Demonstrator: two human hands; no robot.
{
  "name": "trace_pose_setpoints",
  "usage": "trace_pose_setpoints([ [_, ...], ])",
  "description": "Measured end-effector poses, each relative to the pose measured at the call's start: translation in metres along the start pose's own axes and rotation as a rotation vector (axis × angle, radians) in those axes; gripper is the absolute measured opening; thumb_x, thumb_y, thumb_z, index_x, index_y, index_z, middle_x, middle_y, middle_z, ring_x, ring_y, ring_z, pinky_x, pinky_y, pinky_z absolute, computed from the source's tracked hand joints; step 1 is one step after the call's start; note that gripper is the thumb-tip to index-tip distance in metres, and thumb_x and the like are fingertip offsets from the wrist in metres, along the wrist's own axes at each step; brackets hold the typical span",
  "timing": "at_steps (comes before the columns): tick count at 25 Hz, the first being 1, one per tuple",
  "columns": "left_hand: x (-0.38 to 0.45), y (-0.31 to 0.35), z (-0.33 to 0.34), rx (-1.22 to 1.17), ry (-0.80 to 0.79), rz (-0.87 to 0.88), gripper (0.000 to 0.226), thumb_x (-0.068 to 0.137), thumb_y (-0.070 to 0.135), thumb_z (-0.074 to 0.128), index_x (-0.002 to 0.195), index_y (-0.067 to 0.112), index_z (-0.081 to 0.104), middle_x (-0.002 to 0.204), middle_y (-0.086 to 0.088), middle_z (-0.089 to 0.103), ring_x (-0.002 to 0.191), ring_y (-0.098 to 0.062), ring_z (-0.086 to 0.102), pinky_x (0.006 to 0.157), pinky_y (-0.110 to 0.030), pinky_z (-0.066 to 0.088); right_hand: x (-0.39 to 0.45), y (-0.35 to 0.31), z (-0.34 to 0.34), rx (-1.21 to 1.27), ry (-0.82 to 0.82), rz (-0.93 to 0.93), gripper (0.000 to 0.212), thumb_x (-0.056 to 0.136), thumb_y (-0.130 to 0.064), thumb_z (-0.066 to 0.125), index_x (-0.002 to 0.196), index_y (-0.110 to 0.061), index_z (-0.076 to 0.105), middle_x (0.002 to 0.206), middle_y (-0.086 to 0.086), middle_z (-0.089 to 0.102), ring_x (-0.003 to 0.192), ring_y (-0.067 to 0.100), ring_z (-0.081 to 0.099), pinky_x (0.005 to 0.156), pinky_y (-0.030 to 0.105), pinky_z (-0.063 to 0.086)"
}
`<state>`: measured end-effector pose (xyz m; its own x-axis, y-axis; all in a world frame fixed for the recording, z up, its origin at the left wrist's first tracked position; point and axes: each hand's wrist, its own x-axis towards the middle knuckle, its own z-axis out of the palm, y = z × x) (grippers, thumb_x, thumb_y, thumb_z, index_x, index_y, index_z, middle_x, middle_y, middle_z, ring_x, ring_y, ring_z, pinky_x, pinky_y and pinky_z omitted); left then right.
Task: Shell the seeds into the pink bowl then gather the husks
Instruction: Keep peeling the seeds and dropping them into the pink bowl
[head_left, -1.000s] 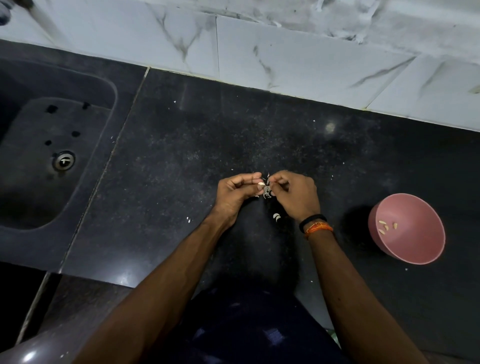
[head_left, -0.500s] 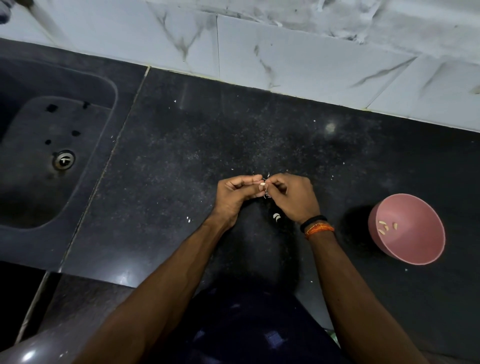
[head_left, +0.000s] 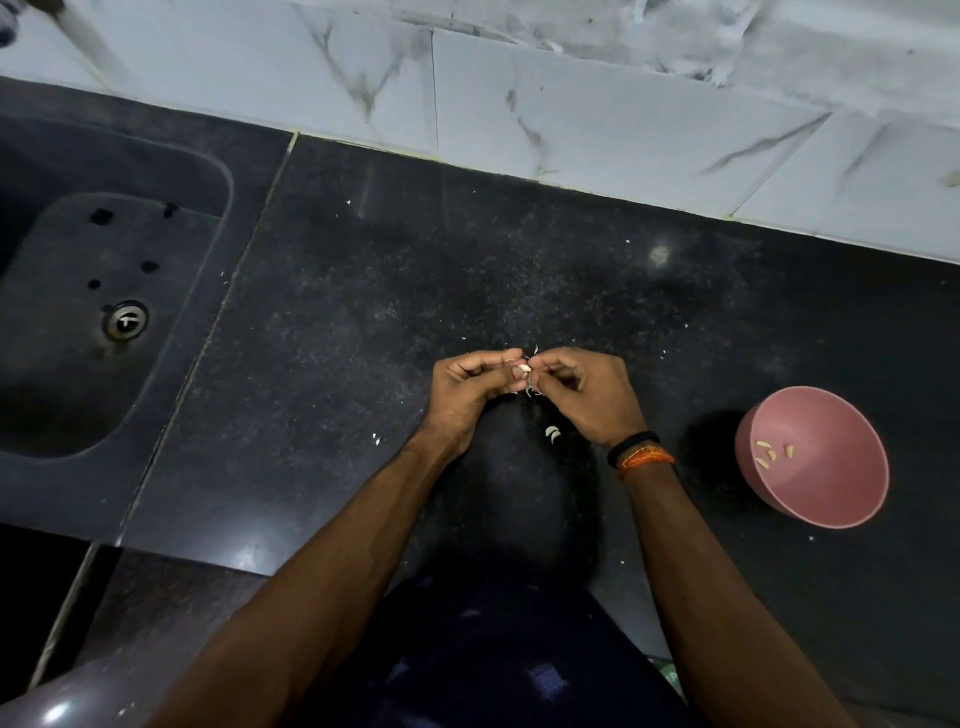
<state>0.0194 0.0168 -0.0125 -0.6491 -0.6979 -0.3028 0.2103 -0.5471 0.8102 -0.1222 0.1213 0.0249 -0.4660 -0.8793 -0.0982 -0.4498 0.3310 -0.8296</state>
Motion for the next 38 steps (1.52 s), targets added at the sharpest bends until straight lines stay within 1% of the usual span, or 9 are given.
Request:
trace_pose_setpoints([
  [2,-0.0004,0.0008,0.0005,0.005,-0.004,0.003,0.023,0.081,-0.013,0.069,0.104,-0.011,0.070,0.090,-0.020,0.075,0.087,-0.030,0.073,0.082,-0.035,0.061,0.0010,-0.0022,-0.0005,-0.023,0.011,-0.018,0.017,0.089,-0.011,0.075,0.105,-0.014,0.078,0.100,-0.004,0.077,0.090,0.005,0.073,0.087,0.033,0.061],
  [5,-0.0008,0.0017,0.0007,0.016,-0.006,0.006,0.021,0.082,-0.012,0.069,0.103,-0.010,0.070,0.088,-0.018,0.075,0.085,-0.027,0.074,0.079,-0.032,0.061,0.0012,-0.0034,-0.0001,-0.021,0.008,-0.023,0.013,0.090,-0.011,0.075,0.101,-0.015,0.079,0.094,-0.006,0.077,0.085,0.004,0.073,0.083,0.032,0.061],
  [10,-0.0001,0.0017,0.0001,0.027,-0.009,0.008,0.021,0.081,-0.011,0.070,0.102,-0.009,0.071,0.088,-0.019,0.075,0.082,-0.027,0.073,0.077,-0.032,0.060,0.0023,-0.0005,-0.0001,0.028,-0.027,0.022,0.009,0.091,-0.009,0.073,0.097,-0.015,0.077,0.085,-0.006,0.076,0.078,0.009,0.074,0.079,0.041,0.063],
  [13,0.0001,0.0018,-0.0011,0.021,-0.017,0.005,0.020,0.081,-0.010,0.069,0.102,-0.009,0.071,0.088,-0.019,0.075,0.083,-0.027,0.074,0.076,-0.031,0.060,0.0022,-0.0008,-0.0009,0.046,-0.039,0.027,0.010,0.092,-0.008,0.072,0.097,-0.016,0.077,0.083,-0.004,0.076,0.075,0.011,0.075,0.078,0.042,0.064],
  [17,0.0007,0.0013,-0.0016,0.023,-0.022,0.008,0.020,0.082,-0.013,0.067,0.101,-0.009,0.071,0.087,-0.018,0.075,0.083,-0.026,0.074,0.076,-0.031,0.060,0.0030,-0.0012,-0.0015,0.002,-0.036,-0.003,0.009,0.092,-0.010,0.071,0.095,-0.017,0.076,0.082,-0.007,0.075,0.075,0.008,0.073,0.078,0.037,0.062],
  [22,0.0018,0.0020,-0.0024,0.011,-0.023,-0.016,0.019,0.083,-0.014,0.066,0.100,-0.007,0.072,0.086,-0.018,0.075,0.082,-0.025,0.073,0.075,-0.030,0.060,0.0045,-0.0049,-0.0009,-0.145,-0.033,-0.049,0.005,0.090,-0.015,0.069,0.091,-0.017,0.073,0.086,-0.009,0.071,0.077,0.003,0.066,0.075,0.027,0.056],
  [30,0.0022,0.0044,-0.0027,0.019,-0.078,-0.073,0.024,0.086,-0.015,0.062,0.104,-0.003,0.070,0.091,-0.013,0.076,0.086,-0.020,0.073,0.075,-0.027,0.059,0.0048,-0.0060,0.0026,-0.134,-0.006,-0.016,0.007,0.089,-0.013,0.067,0.088,-0.019,0.070,0.082,-0.013,0.067,0.075,0.001,0.064,0.071,0.020,0.050],
  [33,0.0023,0.0042,-0.0029,0.026,-0.084,-0.066,0.023,0.087,-0.016,0.060,0.103,-0.004,0.070,0.091,-0.012,0.076,0.087,-0.020,0.073,0.077,-0.029,0.060,0.0051,-0.0061,0.0037,-0.130,-0.006,-0.021,0.005,0.090,-0.013,0.067,0.090,-0.017,0.071,0.084,-0.012,0.068,0.076,0.003,0.065,0.072,0.024,0.054],
  [38,0.0015,0.0008,-0.0033,0.008,-0.076,-0.041,0.019,0.086,-0.018,0.060,0.099,-0.009,0.070,0.092,-0.018,0.075,0.091,-0.027,0.074,0.084,-0.033,0.060,0.0053,-0.0042,0.0063,-0.145,-0.011,-0.030,0.004,0.089,-0.014,0.069,0.091,-0.016,0.072,0.090,-0.007,0.070,0.080,0.006,0.066,0.075,0.029,0.056],
])
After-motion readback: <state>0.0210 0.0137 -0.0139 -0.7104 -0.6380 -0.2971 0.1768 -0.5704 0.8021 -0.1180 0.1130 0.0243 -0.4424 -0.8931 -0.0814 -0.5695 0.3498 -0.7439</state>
